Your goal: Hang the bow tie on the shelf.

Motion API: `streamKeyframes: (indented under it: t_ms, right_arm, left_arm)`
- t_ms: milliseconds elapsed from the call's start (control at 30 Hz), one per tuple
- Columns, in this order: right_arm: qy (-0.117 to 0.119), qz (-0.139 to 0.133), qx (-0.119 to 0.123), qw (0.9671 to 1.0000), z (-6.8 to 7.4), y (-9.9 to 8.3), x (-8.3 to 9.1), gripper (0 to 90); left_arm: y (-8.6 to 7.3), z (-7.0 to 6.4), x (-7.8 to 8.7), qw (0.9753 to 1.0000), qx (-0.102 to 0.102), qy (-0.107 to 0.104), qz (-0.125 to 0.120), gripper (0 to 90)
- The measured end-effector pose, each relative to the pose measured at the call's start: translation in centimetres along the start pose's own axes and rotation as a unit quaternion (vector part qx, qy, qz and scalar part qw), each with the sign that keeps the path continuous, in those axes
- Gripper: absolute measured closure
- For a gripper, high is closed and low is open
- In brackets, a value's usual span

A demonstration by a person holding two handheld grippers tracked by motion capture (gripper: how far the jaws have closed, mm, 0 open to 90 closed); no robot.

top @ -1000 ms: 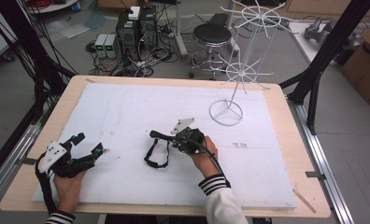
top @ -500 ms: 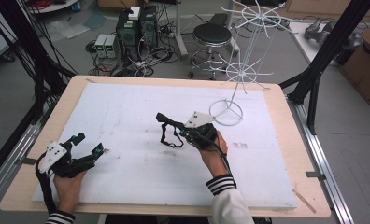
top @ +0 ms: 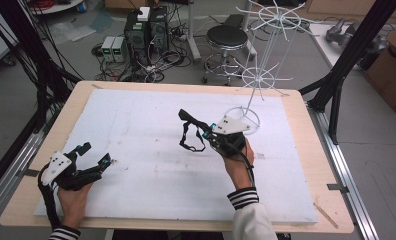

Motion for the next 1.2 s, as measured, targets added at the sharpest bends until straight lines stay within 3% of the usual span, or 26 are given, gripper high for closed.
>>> streamKeyframes:
  t_ms: [367,533,833,1000,1200]
  right_arm:
    - [-0.041,-0.031,-0.005,0.9987,-2.0,1.2,2.2,85.0]
    - [-0.064,-0.052,-0.023,0.9963,-3.5,1.7,3.9,85.0]
    - [-0.080,-0.070,-0.041,0.9935,-5.4,2.2,6.2,85.0]
    - [-0.092,-0.083,-0.049,0.9910,-6.5,2.7,7.6,85.0]
    - [-0.124,-0.103,-0.062,0.9850,-8.0,3.0,9.3,85.0]
  left_arm:
    - [0.0,0.0,0.0,1.0000,0.000,0.000,0.002,15.8]
    - [0.0,0.0,0.0,1.0000,0.000,0.000,0.002,15.8]
    - [0.0,0.0,0.0,1.0000,0.001,0.000,0.002,15.8]
    - [0.0,0.0,0.0,1.0000,0.000,0.001,0.001,15.8]
    - [0.0,0.0,0.0,1.0000,0.000,0.001,0.001,15.8]
Point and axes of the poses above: each handheld gripper's, and its own axes: x roughly backward along the jaws, y roughly out of its top, z roughly to its left, the point moved 10 cm from there along -x, roughly forward along the jaws, and after that the axes turned 4 degrees about y, right-handed, at the moved point
